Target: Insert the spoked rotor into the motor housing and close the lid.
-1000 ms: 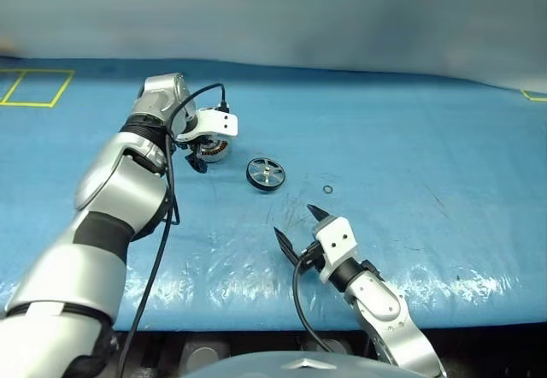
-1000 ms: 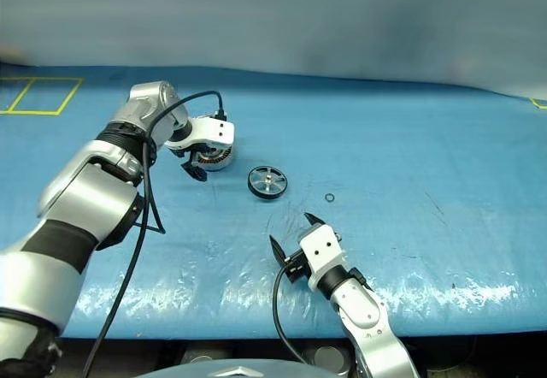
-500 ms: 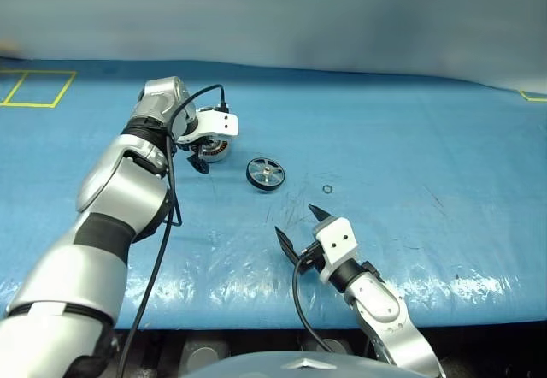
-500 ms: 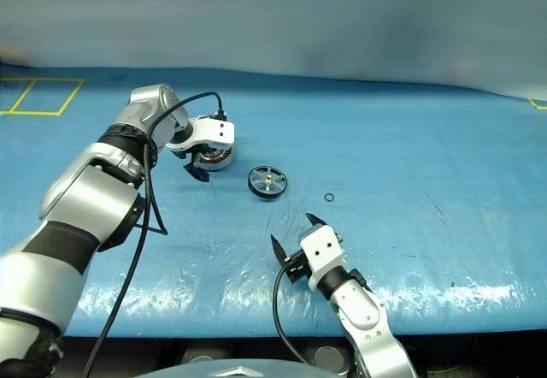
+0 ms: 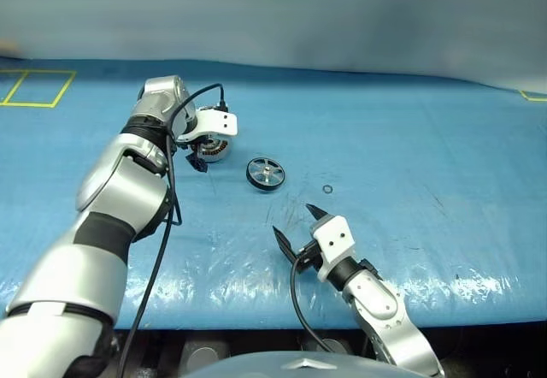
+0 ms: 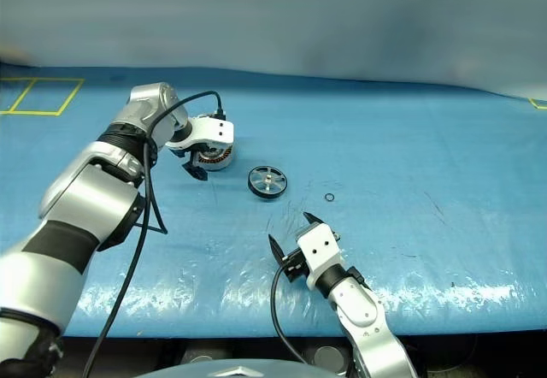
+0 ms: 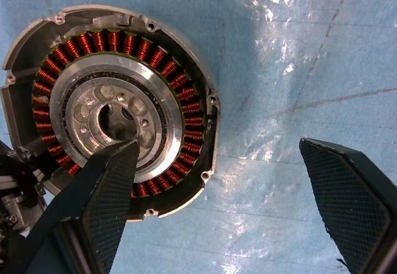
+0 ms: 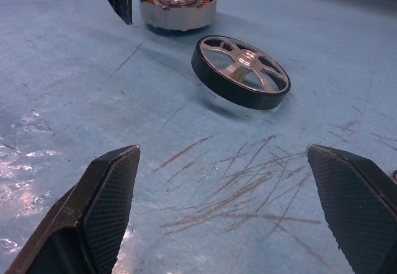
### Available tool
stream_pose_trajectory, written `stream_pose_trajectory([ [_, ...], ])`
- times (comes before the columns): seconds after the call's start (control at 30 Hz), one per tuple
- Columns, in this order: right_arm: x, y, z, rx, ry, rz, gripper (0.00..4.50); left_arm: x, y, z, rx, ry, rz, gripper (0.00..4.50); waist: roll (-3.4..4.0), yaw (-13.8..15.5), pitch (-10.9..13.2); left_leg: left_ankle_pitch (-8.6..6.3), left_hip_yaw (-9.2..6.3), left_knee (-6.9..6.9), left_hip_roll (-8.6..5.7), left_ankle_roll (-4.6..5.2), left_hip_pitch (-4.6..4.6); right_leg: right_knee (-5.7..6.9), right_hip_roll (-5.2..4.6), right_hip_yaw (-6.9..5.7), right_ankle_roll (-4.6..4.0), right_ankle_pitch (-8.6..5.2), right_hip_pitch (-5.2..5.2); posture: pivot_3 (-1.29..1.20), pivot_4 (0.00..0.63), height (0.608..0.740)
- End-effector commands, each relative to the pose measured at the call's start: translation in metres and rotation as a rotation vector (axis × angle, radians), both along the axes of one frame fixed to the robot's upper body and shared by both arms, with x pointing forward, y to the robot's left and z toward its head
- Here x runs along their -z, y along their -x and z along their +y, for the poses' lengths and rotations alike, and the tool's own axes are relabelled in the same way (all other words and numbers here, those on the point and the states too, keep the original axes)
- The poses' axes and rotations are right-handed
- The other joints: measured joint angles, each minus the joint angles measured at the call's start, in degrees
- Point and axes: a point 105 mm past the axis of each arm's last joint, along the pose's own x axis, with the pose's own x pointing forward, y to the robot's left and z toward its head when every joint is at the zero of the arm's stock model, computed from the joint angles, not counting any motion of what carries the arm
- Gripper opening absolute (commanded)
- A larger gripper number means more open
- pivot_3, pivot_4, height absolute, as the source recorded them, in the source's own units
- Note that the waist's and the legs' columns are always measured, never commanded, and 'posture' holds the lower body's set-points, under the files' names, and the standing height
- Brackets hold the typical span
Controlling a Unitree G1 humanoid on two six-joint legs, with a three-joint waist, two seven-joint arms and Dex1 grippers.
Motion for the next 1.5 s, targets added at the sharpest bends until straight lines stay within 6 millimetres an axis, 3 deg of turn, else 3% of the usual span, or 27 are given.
stream_pose_trajectory([
  [0.03,-0.009,0.001,0.003,-0.019,-0.013,-0.031,4.5,-0.021,-0.004,-0.005,0.016,-0.001,-0.038,4.4,0.0,0.0,0.0,0.0,0.0,0.0,0.0,0.0,0.0,0.0,0.0,0.0,0.0,0.0,0.0,0.0,0.15,0.74],
  [0.27,-0.007,0.001,0.003,-0.026,-0.006,-0.025,4.5,-0.023,-0.006,-0.004,0.019,-0.017,-0.057,4.4,0.0,-0.1,0.0,0.0,0.0,-0.01,0.0,0.0,0.0,0.0,0.0,0.0,0.0,0.0,-0.01,0.0,0.15,0.74],
  [1.07,-0.008,-0.001,0.001,0.004,-0.003,-0.028,4.5,0.025,0.006,-0.006,0.012,-0.002,0.044,4.4,0.0,-0.1,0.0,0.01,0.0,0.04,-0.01,0.01,0.03,0.06,0.0,0.01,0.0,0.01,0.01,0.0,0.15,0.74],
  [1.17,-0.008,-0.002,0.001,0.007,-0.006,-0.03,4.5,0.028,0.006,-0.006,0.008,-0.001,0.041,3.84,0.02,-0.1,0.0,0.01,0.0,0.05,-0.01,0.01,0.05,0.06,0.0,0.01,0.01,0.01,0.04,0.0,0.15,0.74],
  [1.33,-0.007,-0.005,0.001,0.012,-0.004,-0.032,4.5,0.033,0.006,-0.005,0.052,-0.04,0.022,2.15,0.05,-0.1,0.0,0.01,0.0,0.05,-0.01,0.01,0.16,0.05,0.0,0.01,0.01,0.01,0.16,0.0,0.15,0.74],
  [1.37,-0.007,-0.007,0.001,0.012,-0.004,-0.034,4.5,0.034,0.006,-0.006,0.063,-0.042,0.025,1.98,0.06,0.0,0.0,0.01,0.0,0.05,-0.01,0.01,0.24,0.05,0.0,0.01,0.01,0.01,0.26,0.0,0.15,0.74],
  [1.5,-0.009,-0.012,0.002,0.015,-0.014,-0.043,4.5,0.033,0.006,-0.007,0.073,-0.034,0.011,1.98,0.06,-0.1,0.0,0.01,0.0,0.12,-0.01,0.01,0.33,0.05,0.0,0.01,0.03,0.01,0.38,0.0,0.15,0.74],
])
